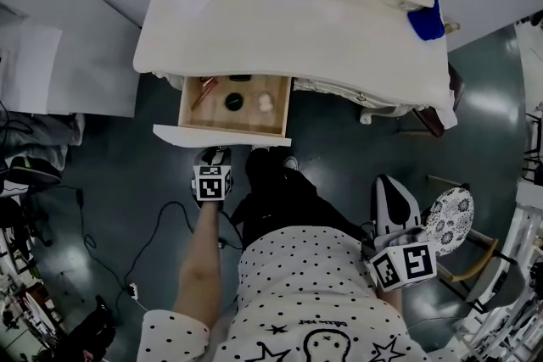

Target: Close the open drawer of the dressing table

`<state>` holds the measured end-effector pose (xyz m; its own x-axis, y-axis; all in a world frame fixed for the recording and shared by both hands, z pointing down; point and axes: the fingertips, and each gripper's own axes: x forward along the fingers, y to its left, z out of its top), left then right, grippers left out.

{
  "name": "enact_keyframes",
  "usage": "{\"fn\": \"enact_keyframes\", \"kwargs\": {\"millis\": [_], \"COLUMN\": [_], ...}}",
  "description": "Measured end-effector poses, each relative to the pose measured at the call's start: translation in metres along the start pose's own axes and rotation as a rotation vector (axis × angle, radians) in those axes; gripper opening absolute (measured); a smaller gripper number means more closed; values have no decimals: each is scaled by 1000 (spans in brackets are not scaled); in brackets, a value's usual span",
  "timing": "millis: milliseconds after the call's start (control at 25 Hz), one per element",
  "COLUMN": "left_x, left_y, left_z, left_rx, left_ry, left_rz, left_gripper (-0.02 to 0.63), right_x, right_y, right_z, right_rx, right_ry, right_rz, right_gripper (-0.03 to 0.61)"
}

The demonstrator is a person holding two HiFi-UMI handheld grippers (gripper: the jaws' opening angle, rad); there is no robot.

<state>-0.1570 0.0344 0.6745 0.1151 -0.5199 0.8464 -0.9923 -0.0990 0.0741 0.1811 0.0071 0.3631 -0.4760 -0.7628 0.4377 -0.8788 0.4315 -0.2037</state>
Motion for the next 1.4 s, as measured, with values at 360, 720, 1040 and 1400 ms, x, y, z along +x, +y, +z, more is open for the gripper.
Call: {"fn": "enact_keyframes", "kwargs": {"millis": [360, 720, 1040, 1400], "left_x": [6, 13, 20, 26], "left_y": [3, 5, 9, 11], "left_z": [12, 25, 36, 48], "left_rx": [-3, 10, 6, 16], "left_ry": [-53, -42, -52, -52], "left_rz": [0, -38, -41, -59], "left_gripper": [147, 146, 143, 143], "right_x": [11, 27, 37, 42], "right_y": [13, 24, 29, 30], "right_z": [8, 17, 17, 19], "right_rx": [-10, 5, 16, 19], "right_ry": [-3, 26, 51, 49], "right_rz": [-25, -61, -55, -73], "right_gripper": [9, 9, 9, 9]}}
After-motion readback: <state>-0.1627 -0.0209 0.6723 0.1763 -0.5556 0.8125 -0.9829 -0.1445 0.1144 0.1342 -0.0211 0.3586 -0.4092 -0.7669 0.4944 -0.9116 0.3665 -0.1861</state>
